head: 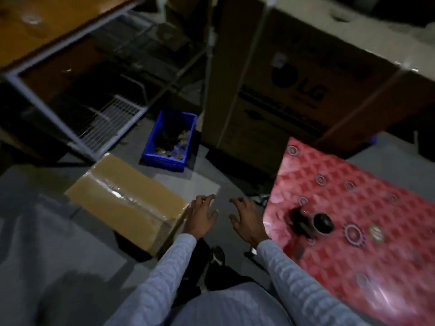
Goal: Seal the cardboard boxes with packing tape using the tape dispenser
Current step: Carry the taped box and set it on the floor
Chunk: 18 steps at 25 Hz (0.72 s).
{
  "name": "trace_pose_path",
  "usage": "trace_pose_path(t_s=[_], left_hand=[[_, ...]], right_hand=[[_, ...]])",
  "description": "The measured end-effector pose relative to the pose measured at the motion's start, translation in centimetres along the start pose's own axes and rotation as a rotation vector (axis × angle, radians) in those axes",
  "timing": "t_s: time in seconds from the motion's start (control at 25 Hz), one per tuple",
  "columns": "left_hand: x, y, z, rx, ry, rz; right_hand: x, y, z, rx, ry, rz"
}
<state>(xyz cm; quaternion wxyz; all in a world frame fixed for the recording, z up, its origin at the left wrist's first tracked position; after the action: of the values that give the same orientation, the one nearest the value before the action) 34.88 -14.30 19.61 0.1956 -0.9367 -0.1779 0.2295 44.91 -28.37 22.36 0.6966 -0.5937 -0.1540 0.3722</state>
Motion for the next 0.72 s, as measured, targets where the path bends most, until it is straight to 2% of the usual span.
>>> trace_pose_path(t_s=[0.12,0.2,0.36,0.44,0.56,0.72], left_hand=[[0.1,5.5,-5.6,0.028,0.113,0.114],[0.3,9.5,-9.0,0.047,0.157,0.192],[1.3,17.7,-14.4,0.046,0.152,0.299],[1.7,21.8,-15.5,0.047,0.107,0.262],[2.3,28.1,-14.6,-0.022,-0.060,0.166],[1.6,33.0,-15.9,-0.159,-0.146,0.004]], right_hand=[[-5.4,-1.7,-7.3,0.029,0.212,-0.129],[-8.4,-2.3,-11.7,0.060,0.286,-0.192],[-11.8,-3.7,-20.1,0.124,0.410,-0.271],[-12.9,-3.7,-23.8,0.143,0.432,-0.265],[-14.0,-3.3,-29.1,0.169,0.445,-0.177],[-14.4,-3.0,-33.7,0.171,0.396,-0.081]])
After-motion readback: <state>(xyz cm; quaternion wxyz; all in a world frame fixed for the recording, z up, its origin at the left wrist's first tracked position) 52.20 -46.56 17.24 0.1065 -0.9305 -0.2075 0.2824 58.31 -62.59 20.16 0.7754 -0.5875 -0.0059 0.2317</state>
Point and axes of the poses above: each hand's wrist, its own x-axis towards the middle knuckle, its own y-axis out of the palm, z = x × y, the point moved 6 cm from there along x, towards the middle knuckle, and after that the axes turned 14 degrees about -x, right-handed, at the moved point
